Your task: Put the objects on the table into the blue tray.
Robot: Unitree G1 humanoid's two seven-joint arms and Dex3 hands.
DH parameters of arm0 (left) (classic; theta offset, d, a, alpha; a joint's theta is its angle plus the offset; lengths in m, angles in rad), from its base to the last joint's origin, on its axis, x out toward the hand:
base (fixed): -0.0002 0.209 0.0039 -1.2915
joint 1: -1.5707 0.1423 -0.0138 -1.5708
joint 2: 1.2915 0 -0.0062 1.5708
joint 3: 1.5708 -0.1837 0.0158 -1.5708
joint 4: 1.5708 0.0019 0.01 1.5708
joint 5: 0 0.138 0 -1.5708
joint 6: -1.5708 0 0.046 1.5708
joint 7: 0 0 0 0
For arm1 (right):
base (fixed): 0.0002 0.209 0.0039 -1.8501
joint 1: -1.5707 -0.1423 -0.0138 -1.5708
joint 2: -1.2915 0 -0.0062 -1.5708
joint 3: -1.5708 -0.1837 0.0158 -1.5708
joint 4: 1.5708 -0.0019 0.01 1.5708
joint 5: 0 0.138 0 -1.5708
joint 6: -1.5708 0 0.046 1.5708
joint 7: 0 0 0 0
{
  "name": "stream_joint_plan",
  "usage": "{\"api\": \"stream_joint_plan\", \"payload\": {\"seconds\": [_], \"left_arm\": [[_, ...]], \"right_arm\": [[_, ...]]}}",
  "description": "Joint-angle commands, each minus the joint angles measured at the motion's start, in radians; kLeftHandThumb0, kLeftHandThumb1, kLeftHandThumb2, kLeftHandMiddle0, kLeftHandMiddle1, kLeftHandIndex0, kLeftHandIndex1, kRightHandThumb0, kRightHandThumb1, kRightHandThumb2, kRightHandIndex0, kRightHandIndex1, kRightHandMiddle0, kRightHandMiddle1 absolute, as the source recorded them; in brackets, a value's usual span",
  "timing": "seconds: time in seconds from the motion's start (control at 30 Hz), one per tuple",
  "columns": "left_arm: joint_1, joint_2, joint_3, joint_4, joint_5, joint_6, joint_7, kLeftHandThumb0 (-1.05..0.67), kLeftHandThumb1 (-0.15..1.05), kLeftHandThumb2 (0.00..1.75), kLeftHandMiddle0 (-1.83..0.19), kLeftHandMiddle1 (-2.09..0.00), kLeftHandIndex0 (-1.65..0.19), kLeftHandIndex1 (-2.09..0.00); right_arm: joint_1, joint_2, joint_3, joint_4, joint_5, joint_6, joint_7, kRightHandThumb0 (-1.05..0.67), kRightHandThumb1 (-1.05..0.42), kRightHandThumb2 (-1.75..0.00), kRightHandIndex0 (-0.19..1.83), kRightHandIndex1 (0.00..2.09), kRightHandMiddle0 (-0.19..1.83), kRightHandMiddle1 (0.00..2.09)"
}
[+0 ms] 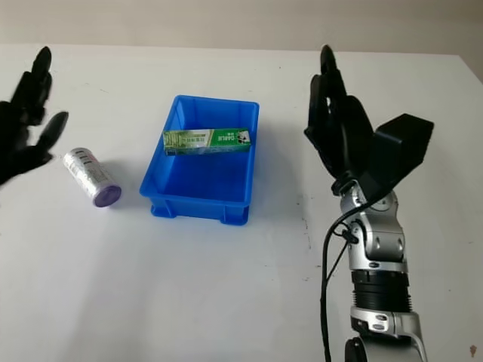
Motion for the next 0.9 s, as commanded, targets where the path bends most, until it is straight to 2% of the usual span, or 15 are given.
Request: {"api": "stream_joint_plan", "payload": {"seconds": [0.0, 0.07, 0.17, 0.23, 0.37, 0.43, 0.57, 0.87], "left_arm": [[-0.02, 0.071, -0.005, -0.047, 0.025, 0.031, -0.028, -1.0, 0.96, 0.05, 0.19, 0.0, 0.19, -0.01], [-0.03, 0.16, -0.041, -0.044, 0.104, -0.017, -0.069, -0.94, 0.88, 0.03, 0.19, 0.0, 0.19, -0.01], [-0.034, 0.273, -0.102, -0.056, 0.252, -0.076, -0.099, -0.95, 0.85, 0.03, 0.19, 0.0, 0.19, 0.0], [-0.032, 0.333, -0.145, -0.046, 0.359, -0.174, -0.084, -0.93, 0.85, 0.04, 0.19, 0.0, 0.19, 0.0], [-0.051, 0.393, -0.252, 0.032, 0.579, -0.383, 0.008, -0.88, 0.84, 0.05, 0.19, 0.0, 0.19, 0.0], [-0.074, 0.393, -0.296, 0.052, 0.656, -0.432, 0.036, -0.84, 0.84, 0.05, 0.19, 0.0, 0.19, 0.0], [-0.113, 0.369, -0.351, 0.087, 0.733, -0.498, 0.079, -0.78, 0.82, 0.04, 0.19, 0.0, 0.19, 0.0], [-0.212, 0.312, -0.487, 0.155, 0.891, -0.576, 0.112, -0.74, 0.83, 0.06, 0.17, -0.04, 0.19, -0.03]], "right_arm": [[0.013, 0.005, -0.009, -0.025, 0.013, 0.007, 0.0, -0.77, -1.05, -0.81, -0.19, 0.0, -0.19, 0.0], [0.016, 0.009, -0.014, -0.022, 0.025, 0.007, 0.004, -0.77, -1.05, -0.82, -0.19, 0.0, -0.19, 0.0], [0.017, 0.014, -0.019, -0.016, 0.037, 0.006, 0.005, -0.76, -1.05, -0.83, -0.19, 0.0, -0.19, 0.0], [0.016, 0.012, -0.022, -0.011, 0.04, 0.006, 0.007, -0.77, -1.05, -0.82, -0.19, 0.0, -0.19, 0.0], [0.012, 0.009, -0.029, 0.005, 0.045, 0.002, 0.015, -0.77, -1.05, -0.82, -0.19, 0.0, -0.19, 0.0], [0.012, 0.008, -0.03, 0.008, 0.045, 0.0, 0.017, -0.77, -1.05, -0.82, -0.19, 0.0, -0.19, 0.0], [0.012, 0.005, -0.034, 0.017, 0.048, -0.005, 0.026, -0.77, -1.05, -0.82, -0.19, 0.0, -0.19, 0.0], [0.012, -0.002, -0.049, 0.042, 0.055, -0.017, 0.047, -0.79, -1.05, -0.8, -0.19, 0.0, -0.19, 0.0]]}}
